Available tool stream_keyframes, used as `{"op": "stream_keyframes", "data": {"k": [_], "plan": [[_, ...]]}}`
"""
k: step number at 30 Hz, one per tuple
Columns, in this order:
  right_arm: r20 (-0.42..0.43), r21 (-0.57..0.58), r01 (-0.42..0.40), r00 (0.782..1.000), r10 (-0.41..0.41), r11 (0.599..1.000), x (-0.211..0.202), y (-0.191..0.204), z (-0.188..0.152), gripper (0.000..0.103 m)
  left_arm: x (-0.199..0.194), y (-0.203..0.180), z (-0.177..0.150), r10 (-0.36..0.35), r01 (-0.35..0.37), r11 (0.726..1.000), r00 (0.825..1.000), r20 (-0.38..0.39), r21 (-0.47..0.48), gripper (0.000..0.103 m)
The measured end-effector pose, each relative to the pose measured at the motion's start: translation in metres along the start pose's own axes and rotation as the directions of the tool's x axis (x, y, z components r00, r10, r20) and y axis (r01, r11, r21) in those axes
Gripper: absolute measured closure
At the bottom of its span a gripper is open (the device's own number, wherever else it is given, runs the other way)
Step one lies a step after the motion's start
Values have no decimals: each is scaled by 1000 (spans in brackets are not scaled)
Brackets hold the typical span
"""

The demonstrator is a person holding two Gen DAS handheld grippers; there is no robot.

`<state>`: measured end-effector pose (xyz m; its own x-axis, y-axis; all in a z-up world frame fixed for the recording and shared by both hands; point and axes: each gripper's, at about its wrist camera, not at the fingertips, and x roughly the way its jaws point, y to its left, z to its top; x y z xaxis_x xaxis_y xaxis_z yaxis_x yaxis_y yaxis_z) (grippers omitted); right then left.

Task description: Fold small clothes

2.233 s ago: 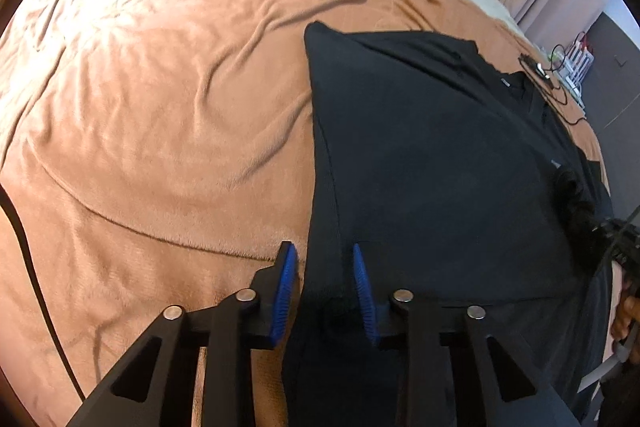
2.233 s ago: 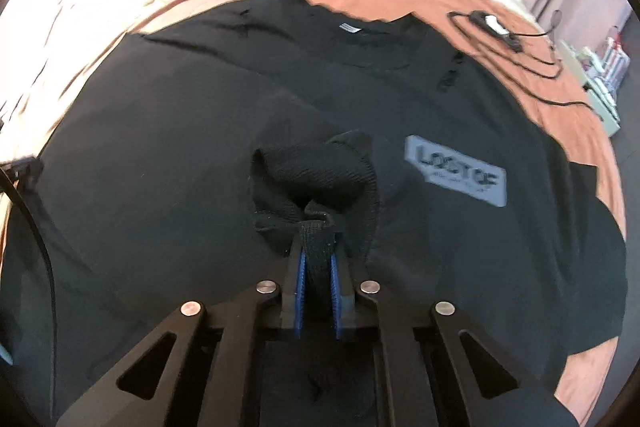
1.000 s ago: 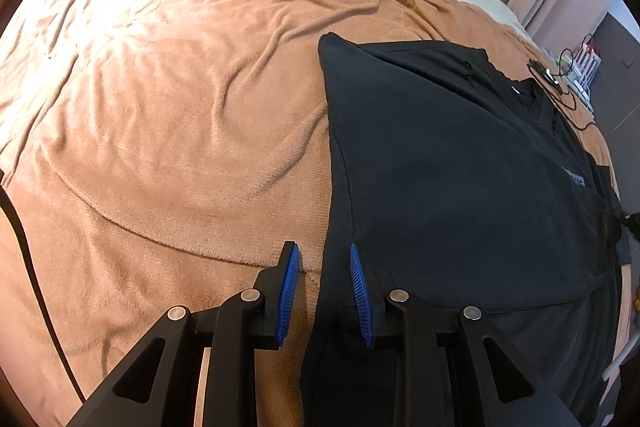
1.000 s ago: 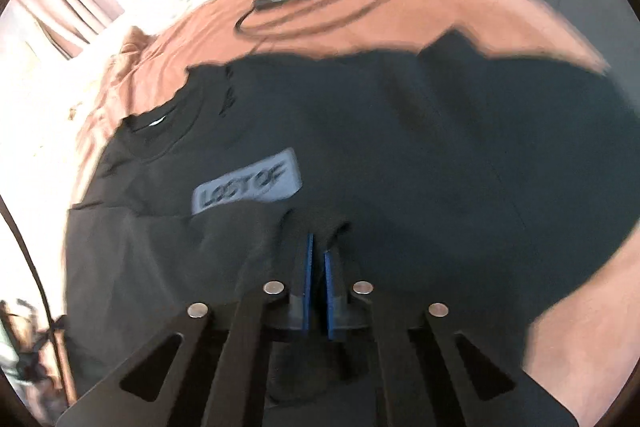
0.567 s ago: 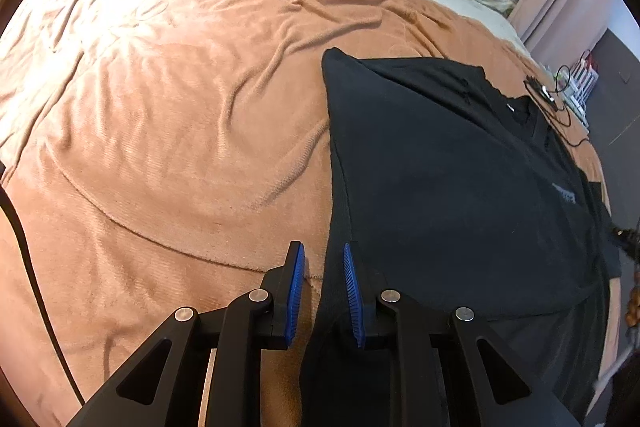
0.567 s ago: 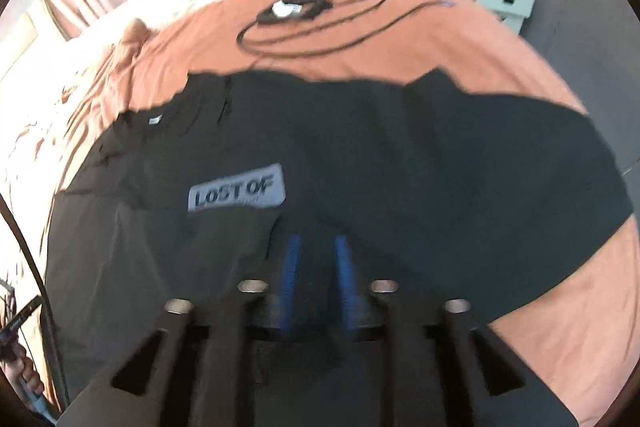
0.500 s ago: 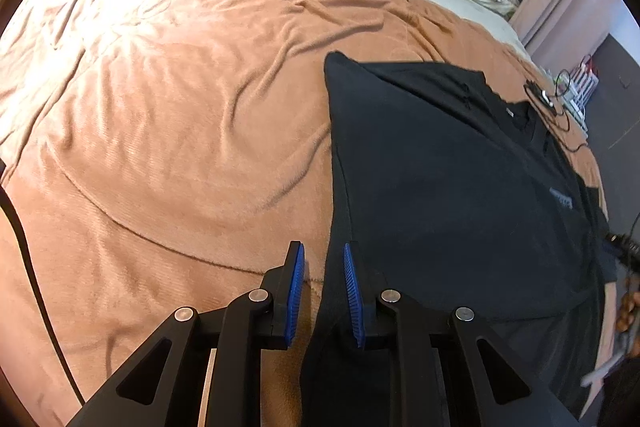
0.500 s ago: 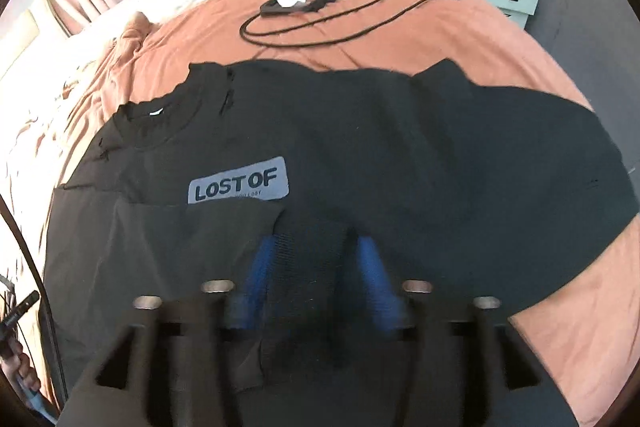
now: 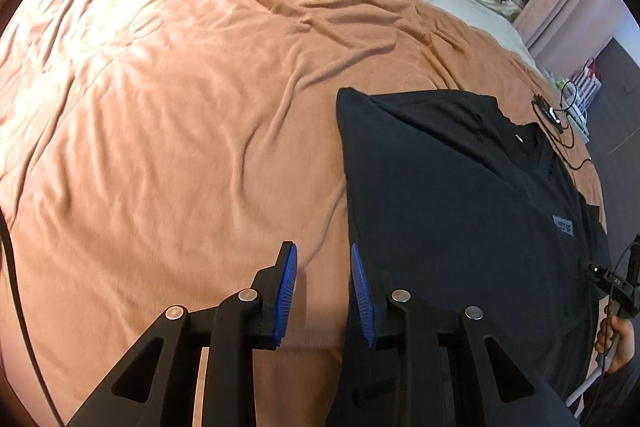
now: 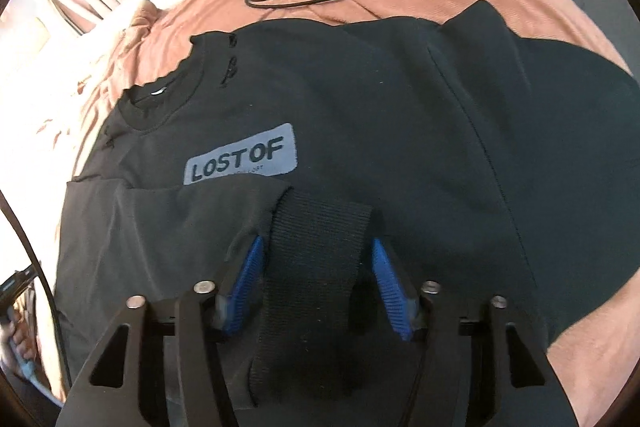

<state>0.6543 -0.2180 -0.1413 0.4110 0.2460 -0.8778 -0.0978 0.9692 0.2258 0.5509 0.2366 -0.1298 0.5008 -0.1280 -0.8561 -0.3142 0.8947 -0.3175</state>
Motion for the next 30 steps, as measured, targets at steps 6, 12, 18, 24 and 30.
{"op": "stream_keyframes", "data": {"k": [6,12,18,24,30], "plan": [[-3,49,-76,997,76,996,3,-16,1,56,27,-8,24,31,-30,999,999,-24,38,57],[-6,83,-121,993,122,989,5,-28,3,63,55,-13,46,46,-44,998,998,-51,45,57],[15,127,-172,985,171,977,0,-41,6,63,69,-14,65,79,-76,996,996,-49,55,58],[6,134,-169,986,170,976,2,-46,4,63,82,-19,69,88,-83,993,994,-61,82,74],[-8,101,-46,999,47,994,8,-35,6,100,90,-25,70,85,-80,993,994,-64,84,99]]}}
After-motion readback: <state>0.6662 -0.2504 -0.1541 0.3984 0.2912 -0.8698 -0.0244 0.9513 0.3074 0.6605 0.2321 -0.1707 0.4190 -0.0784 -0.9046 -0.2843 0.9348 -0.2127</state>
